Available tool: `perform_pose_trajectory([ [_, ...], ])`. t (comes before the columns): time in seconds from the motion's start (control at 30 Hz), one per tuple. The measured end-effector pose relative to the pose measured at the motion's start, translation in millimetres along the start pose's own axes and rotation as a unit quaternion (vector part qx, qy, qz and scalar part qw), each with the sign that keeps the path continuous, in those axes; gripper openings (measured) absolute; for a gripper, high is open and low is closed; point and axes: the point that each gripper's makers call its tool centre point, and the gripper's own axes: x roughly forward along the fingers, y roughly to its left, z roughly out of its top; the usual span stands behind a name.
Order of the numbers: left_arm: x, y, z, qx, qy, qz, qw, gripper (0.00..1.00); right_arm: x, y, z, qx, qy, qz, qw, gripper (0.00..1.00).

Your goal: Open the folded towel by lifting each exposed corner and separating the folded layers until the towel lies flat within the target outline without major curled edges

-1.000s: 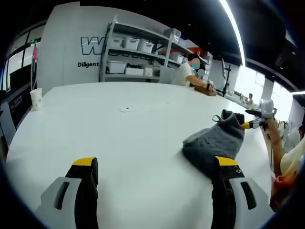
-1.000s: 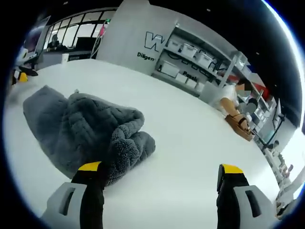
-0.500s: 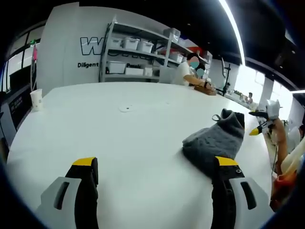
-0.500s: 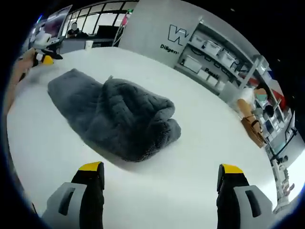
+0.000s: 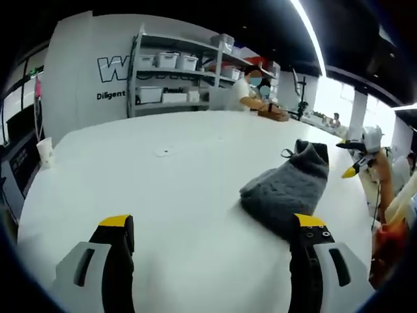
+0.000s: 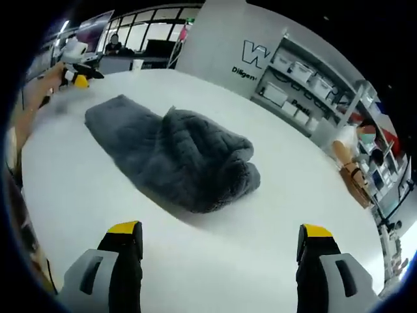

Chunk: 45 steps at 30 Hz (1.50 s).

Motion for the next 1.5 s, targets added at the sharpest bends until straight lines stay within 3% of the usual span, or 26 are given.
perform_pose_trajectory([
  [0.23,-4.1,-29.3,1.6,0.008,-0.014,-0.035,0.9992,0.97,-6.5,5.5,3.4,-0.012,-0.012,0.014,0.9998,0.99],
  [0.47,-3.3,-79.7,-13.8,0.049,0.011,-0.075,0.9959,0.97,-5.8,16.4,7.1,-0.025,-0.021,0.039,0.9987,0.99],
  [0.6,4.4,-102.9,-10.4,0.049,0.005,-0.088,0.9949,0.94,-1.5,21.3,3.0,-0.027,-0.017,0.049,0.9983,0.99],
  [0.77,23.4,-108.4,4.1,0.034,-0.027,-0.072,0.9965,0.84,2.0,25.1,-2.3,-0.023,-0.016,0.059,0.9979,0.99],
  [0.9,46.6,-110.2,4.0,0.012,-0.026,-0.068,0.9972,0.63,4.2,28.4,-3.7,-0.020,-0.019,0.068,0.9973,0.99],
  [1.0,65.9,-90.8,-6.4,0.003,0.001,-0.015,0.9999,0.52,4.4,29.0,-4.7,-0.022,-0.019,0.071,0.9970,0.99],
  [1.1,76.0,-83.9,-18.4,0.023,0.035,0.006,0.9991,0.39,3.4,26.2,-4.7,-0.019,-0.024,0.072,0.9970,0.99],
  [1.2,85.0,-90.2,-21.2,0.028,0.043,0.001,0.9987,0.34,3.5,24.7,-4.8,-0.015,-0.027,0.071,0.9970,0.99],
  [1.37,90.8,-96.1,-20.1,0.104,0.049,0.013,0.9933,0.21,3.7,24.7,-6.6,-0.020,-0.022,0.073,0.9969,0.99],
  [1.5,92.2,-99.1,-20.7,0.124,0.055,0.015,0.9907,0.14,2.9,22.6,-5.5,-0.018,-0.024,0.069,0.9972,0.99],
])
